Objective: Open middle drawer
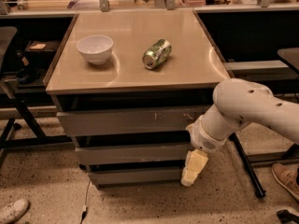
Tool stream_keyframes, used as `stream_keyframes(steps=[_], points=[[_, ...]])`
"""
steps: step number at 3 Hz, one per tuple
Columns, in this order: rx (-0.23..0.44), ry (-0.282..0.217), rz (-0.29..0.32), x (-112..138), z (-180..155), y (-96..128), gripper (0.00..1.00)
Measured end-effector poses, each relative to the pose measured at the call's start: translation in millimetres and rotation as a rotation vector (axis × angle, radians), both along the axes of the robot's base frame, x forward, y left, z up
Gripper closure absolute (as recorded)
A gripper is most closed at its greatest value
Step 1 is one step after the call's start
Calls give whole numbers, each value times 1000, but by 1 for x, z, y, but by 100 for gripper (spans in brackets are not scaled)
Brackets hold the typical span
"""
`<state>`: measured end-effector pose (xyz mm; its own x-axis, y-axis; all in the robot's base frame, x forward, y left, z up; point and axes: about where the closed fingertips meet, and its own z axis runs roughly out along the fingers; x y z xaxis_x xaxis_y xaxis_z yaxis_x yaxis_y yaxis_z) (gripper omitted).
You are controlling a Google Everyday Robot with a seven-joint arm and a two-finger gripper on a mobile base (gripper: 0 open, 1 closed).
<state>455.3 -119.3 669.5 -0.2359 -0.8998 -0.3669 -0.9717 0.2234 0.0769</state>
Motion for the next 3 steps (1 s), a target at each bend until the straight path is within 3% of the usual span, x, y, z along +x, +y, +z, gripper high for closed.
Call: stream_keyframes(steps=[1,2,3], points=[[0,0,0,0,0,0,0],[14,7,17,6,-30,7,0],[15,3,1,29,-72,14,0]])
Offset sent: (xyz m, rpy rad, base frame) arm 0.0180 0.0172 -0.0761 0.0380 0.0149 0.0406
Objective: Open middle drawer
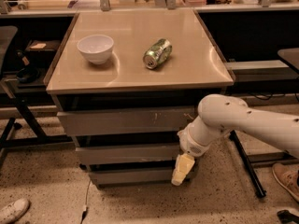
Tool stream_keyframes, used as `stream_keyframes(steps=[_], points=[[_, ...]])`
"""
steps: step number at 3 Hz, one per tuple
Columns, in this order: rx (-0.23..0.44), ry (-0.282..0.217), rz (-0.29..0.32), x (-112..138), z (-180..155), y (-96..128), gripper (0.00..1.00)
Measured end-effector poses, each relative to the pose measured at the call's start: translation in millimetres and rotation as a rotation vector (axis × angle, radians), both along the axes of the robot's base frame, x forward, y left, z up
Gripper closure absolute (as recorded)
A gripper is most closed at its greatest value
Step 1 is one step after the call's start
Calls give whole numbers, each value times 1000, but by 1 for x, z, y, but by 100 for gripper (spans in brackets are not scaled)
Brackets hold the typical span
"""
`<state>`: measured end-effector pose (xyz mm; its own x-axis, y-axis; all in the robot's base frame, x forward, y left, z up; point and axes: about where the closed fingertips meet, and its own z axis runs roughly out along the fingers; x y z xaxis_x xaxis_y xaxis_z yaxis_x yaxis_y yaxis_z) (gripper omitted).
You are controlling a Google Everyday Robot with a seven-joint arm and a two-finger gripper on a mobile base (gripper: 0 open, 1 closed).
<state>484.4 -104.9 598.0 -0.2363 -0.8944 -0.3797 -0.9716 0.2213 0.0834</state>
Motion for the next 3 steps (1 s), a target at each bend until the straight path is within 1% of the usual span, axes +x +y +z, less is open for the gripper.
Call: stream_keyframes(steps=[1,3], points=[[-7,-8,-18,18,-28,2,0],[-32,-3,-63,34,-75,1,0]])
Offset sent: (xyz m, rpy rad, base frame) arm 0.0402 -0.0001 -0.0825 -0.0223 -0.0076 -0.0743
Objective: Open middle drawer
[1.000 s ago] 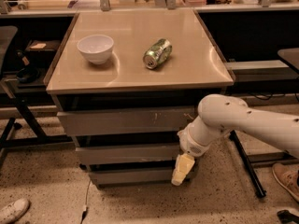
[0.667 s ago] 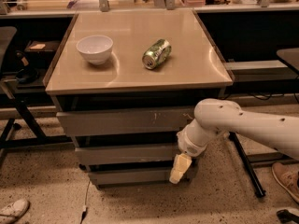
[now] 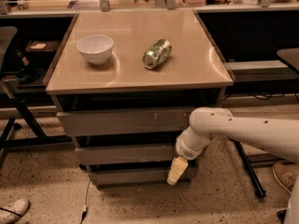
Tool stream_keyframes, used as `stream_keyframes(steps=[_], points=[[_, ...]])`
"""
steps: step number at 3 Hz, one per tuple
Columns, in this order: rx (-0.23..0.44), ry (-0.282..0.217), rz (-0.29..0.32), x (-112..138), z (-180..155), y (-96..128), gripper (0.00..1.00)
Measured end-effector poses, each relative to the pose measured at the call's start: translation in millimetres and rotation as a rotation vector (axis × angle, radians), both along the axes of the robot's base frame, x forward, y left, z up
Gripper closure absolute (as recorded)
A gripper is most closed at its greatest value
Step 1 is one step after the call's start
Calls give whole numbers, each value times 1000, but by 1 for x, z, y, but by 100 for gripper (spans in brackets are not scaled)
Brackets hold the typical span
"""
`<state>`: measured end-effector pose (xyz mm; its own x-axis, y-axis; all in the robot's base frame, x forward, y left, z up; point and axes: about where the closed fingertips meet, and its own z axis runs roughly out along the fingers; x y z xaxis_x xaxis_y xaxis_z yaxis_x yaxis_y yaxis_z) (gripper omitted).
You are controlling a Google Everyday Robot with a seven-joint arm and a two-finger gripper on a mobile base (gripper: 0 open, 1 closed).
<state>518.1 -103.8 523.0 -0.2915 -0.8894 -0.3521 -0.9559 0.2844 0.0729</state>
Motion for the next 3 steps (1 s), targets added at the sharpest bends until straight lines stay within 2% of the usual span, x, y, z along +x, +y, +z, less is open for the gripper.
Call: stream_keyframes(steps=[1,3], points=[[-25,-13,-14,10,-12,-3,0],[-60,-4,-34,15,-40,-10,0]])
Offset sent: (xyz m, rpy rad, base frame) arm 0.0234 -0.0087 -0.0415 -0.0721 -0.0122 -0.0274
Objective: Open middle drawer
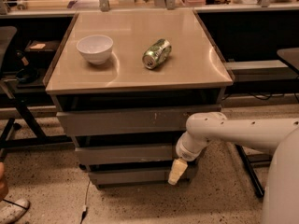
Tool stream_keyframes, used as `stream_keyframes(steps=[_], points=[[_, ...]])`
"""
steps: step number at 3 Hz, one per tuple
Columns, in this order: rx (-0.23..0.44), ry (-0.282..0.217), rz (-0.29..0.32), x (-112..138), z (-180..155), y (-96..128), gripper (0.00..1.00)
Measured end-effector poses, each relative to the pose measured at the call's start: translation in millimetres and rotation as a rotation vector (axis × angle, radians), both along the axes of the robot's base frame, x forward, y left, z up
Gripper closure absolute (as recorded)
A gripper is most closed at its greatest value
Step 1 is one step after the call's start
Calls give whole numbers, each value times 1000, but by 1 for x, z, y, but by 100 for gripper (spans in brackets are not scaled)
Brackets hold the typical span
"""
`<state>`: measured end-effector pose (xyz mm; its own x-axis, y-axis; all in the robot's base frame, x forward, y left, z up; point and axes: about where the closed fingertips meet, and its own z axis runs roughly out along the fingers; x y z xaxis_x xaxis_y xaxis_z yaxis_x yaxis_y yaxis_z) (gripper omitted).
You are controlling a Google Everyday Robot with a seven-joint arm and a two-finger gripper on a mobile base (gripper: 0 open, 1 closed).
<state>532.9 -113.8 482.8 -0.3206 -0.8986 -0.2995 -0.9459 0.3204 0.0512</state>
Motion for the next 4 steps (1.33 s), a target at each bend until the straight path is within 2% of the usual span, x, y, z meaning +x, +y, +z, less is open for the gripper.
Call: stream_keyframes(steps=[1,2,3,4], points=[[-22,-12,-23,22,-11,-4,0],[-22,-12,-23,22,-11,-4,0],[-9,-15,-47,21,-26,-2,0],[-2,-44,-71,32,-35,1,0]])
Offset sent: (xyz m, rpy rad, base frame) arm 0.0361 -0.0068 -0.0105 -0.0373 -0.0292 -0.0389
